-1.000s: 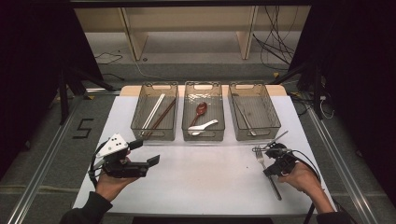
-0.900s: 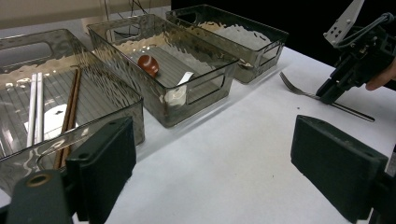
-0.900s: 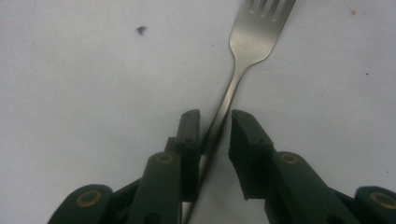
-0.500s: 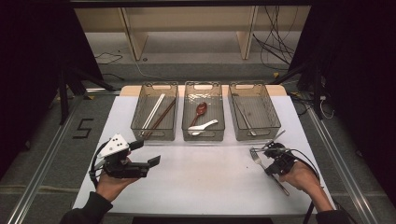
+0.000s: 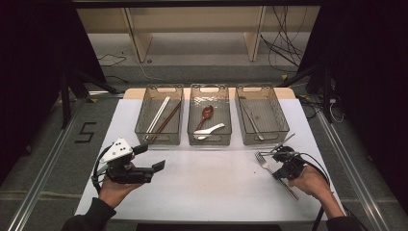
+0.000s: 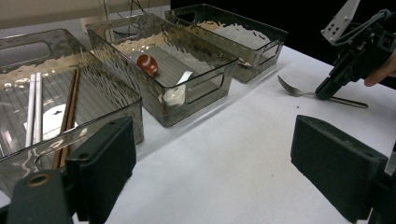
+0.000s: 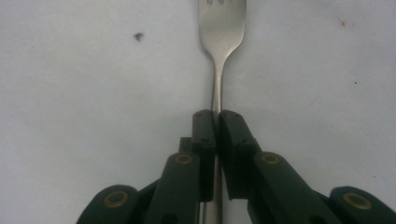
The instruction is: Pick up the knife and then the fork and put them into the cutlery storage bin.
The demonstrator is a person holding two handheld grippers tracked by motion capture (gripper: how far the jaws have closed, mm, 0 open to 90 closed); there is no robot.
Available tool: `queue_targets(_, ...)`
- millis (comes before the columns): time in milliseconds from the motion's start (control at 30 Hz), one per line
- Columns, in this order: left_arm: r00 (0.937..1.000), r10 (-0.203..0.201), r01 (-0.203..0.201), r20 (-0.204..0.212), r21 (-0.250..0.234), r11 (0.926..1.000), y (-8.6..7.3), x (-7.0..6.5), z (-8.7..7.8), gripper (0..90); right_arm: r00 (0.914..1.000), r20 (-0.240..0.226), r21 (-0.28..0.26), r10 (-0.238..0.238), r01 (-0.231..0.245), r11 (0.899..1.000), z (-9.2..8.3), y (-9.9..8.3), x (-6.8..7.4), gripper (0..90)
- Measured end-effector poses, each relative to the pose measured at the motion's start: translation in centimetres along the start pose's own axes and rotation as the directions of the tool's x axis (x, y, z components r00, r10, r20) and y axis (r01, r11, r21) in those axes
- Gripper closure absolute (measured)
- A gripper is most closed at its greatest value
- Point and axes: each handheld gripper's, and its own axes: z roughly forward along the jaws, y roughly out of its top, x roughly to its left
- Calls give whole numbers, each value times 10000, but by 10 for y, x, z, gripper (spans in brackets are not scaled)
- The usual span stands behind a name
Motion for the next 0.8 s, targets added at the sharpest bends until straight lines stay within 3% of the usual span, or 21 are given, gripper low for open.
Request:
queue_targets(367,10000,-40,40,8,-10,10000,0,0,0,137,9985,-527,-810,125,-168,9966,-11,-1,-3,858)
queue_targets(533,9999,-135,135,30,-21,9999,0,1,0,137,9940,-1045,-1488,313,-467,9878,-20,-3,-8,860)
queue_targets(800,9999,-170,170,-9,-34,9998,0,3,-1,137,9828,-1739,-2435,620,-1039,9643,-36,-3,-15,861)
